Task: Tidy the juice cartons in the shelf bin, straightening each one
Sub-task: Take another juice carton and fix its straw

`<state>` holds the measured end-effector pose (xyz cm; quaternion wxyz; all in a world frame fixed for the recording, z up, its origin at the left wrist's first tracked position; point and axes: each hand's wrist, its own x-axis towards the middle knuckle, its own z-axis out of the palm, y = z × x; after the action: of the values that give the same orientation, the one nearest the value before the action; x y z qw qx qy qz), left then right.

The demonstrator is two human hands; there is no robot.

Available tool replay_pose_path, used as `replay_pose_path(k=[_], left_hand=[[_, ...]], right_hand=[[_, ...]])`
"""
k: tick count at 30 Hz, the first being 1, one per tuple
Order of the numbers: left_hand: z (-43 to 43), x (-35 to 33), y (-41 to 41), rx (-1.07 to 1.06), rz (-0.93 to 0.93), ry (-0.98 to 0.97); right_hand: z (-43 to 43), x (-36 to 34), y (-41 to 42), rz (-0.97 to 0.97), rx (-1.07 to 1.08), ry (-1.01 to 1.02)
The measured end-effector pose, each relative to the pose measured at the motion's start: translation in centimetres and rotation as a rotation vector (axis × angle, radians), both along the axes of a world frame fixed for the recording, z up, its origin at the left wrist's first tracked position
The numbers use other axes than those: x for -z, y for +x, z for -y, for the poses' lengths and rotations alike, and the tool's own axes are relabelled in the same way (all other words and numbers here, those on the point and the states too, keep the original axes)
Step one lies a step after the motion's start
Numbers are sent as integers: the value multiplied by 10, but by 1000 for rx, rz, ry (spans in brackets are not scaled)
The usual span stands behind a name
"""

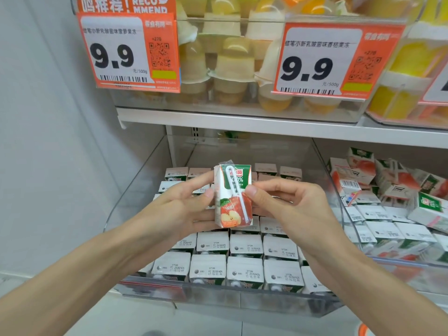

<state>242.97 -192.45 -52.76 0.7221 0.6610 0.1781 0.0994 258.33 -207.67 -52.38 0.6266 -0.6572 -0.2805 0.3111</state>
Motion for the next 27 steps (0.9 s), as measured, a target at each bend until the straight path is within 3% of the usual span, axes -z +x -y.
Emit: replay_pose_path(k=[10,20,27], left_hand=[[-8,8,-1,25,43,89],[-13,6,-2,-22,84,-122],[-7,3,-3,-40,9,2]], right_hand=[[-1,2,-5,163,-171,-75],[-3,-1,0,147,-189,-80],[-4,-4,-5,95,-246,-77]])
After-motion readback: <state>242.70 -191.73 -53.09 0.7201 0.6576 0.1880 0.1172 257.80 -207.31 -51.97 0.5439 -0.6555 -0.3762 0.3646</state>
